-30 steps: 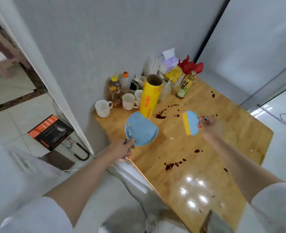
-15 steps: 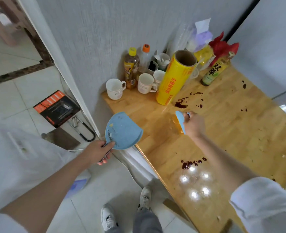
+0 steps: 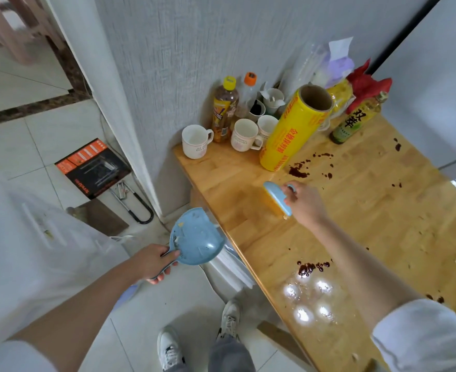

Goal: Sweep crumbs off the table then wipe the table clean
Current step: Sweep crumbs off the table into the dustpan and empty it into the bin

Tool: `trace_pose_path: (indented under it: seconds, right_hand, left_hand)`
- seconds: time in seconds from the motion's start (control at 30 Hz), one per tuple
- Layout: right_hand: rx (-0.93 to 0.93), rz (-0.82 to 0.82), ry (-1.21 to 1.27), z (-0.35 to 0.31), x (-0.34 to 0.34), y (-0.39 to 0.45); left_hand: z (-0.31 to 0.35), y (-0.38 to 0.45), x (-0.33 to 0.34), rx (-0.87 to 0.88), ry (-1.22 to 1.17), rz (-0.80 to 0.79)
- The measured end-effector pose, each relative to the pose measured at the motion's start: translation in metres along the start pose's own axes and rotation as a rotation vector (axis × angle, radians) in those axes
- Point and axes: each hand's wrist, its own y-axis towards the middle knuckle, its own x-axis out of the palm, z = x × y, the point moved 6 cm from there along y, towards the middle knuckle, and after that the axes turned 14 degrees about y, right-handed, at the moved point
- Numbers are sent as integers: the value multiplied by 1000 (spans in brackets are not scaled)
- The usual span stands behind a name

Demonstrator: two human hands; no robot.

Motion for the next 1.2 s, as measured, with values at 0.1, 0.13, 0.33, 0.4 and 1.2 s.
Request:
trace_pose_path:
  seconds: [0.1, 0.13, 0.33, 0.4, 1.2]
  right_hand:
    - [-90, -109, 1, -10, 8, -19]
    - [-105, -102, 8, -8, 2, -22]
    - [90, 155, -89, 44, -48, -17]
    - [139, 172, -48, 50, -39, -23]
    - [-85, -146, 75, -39, 59, -66]
  left_hand:
    - [-3, 6, 13, -11, -4, -39]
    - [-5, 9, 18, -15, -6, -55]
    - [-12, 21, 46, -3, 20, -102]
    - [-8, 25, 55, 10, 27, -107]
    - [25, 45, 73, 47, -12, -115]
